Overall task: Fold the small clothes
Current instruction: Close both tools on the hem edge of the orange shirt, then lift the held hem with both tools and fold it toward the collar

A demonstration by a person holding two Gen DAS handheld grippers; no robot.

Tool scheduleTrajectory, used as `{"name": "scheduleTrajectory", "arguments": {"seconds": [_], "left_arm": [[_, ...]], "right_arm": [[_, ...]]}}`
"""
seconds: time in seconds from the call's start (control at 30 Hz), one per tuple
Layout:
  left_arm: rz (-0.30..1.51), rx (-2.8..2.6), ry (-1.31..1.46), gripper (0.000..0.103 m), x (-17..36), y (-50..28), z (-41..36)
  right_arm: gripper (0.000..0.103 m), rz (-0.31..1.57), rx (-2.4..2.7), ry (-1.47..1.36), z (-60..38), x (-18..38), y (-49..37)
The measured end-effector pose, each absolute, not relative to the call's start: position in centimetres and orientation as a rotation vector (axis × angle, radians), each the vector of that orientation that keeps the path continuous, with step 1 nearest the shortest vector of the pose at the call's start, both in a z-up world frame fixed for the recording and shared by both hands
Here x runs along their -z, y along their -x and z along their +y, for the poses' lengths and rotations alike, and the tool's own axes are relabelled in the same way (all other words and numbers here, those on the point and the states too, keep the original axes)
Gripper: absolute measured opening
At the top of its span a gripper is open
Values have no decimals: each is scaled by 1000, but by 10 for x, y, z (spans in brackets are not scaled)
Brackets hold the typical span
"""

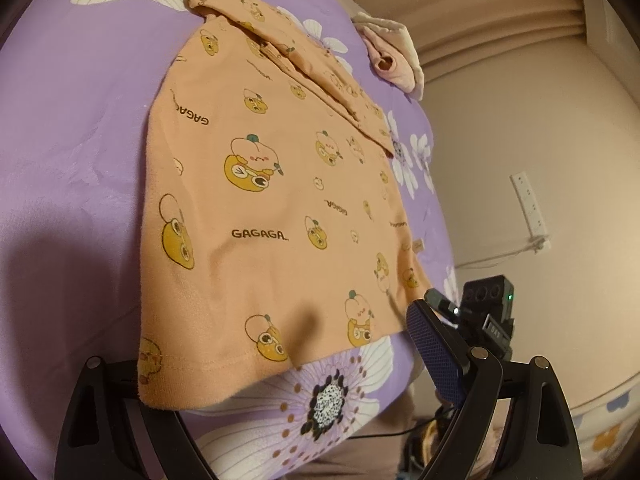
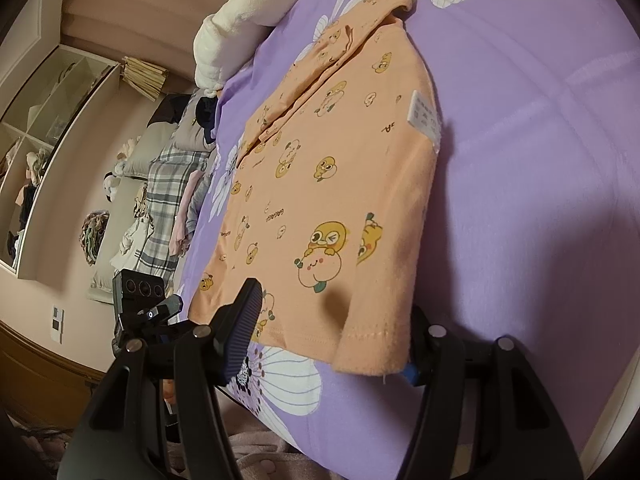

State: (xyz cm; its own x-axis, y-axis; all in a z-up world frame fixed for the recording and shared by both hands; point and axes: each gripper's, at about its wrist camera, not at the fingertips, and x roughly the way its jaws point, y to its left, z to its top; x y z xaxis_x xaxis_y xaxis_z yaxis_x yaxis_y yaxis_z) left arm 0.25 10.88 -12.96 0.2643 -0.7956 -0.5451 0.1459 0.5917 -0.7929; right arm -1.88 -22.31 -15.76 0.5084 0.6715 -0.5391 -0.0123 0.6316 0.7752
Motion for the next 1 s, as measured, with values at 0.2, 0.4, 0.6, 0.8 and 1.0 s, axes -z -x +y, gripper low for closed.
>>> {"name": "scheduleTrajectory", "arguments": {"seconds": [0.2, 0.4, 0.6, 0.8, 1.0], "left_arm": [[1132, 707, 711, 90, 130, -4, 110], [1127, 699, 764, 90, 131, -8, 115], [1109, 646, 808, 85, 133, -11, 124], [1135, 553, 802, 40, 140, -14, 131], [1152, 495, 813, 9, 146, -15, 139]], "right_arm": [[60, 959, -484, -799, -223, 158, 23], [60, 958, -487, -803, -223, 160, 22], [39, 948, -449, -792, -220, 163, 16], [22, 949, -415, -787, -220, 167, 16], [14, 932, -398, -798, -224, 167, 18]]}}
